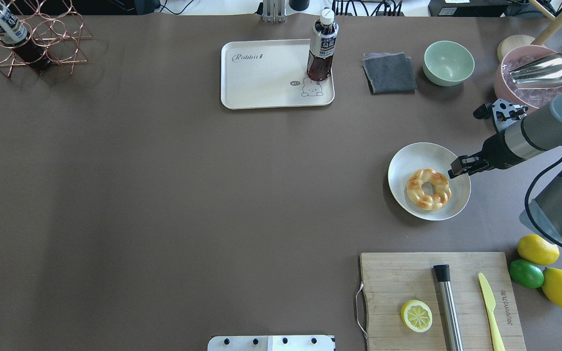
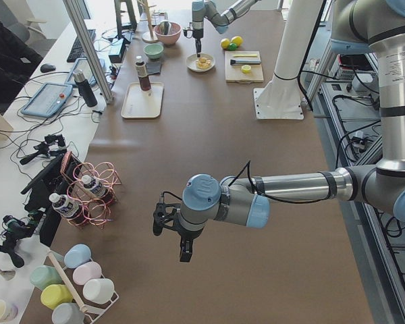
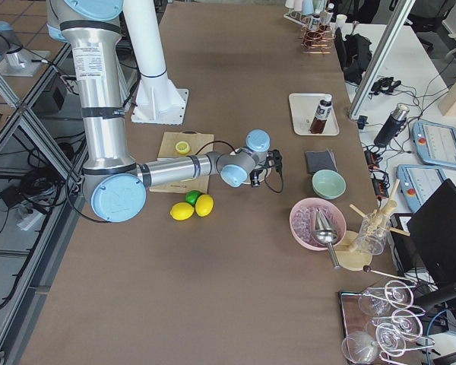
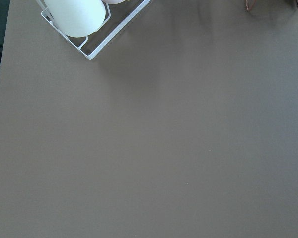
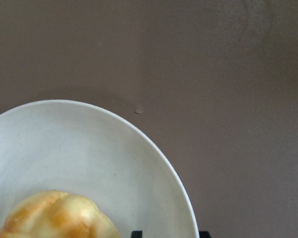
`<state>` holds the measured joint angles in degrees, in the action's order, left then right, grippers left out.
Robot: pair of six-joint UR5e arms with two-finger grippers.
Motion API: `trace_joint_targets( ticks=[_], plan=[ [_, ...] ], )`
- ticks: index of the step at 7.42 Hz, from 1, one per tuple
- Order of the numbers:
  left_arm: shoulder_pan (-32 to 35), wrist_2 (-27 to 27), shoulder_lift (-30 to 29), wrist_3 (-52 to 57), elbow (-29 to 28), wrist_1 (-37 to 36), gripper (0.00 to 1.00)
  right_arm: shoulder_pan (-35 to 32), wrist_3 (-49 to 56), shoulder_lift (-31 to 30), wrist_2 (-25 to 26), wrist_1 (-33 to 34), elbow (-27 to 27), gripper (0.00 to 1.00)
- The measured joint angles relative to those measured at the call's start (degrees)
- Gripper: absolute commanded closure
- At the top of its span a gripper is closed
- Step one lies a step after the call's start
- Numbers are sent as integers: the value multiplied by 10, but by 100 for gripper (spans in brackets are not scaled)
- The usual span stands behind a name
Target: Place donut on tray
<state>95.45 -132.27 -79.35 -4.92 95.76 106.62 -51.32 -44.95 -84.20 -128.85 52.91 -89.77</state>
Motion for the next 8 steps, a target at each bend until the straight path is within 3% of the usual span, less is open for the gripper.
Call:
trace_joint_targets(
  ticks=[5,8],
  plan=[
    [1,1,-10,0,-2,-7,2,-5,-2,-3,-7,0,-33,100],
    [5,-1,-14,-1,-2,-9,2,-58,-31,23,-91,3,-51,100]
  ],
)
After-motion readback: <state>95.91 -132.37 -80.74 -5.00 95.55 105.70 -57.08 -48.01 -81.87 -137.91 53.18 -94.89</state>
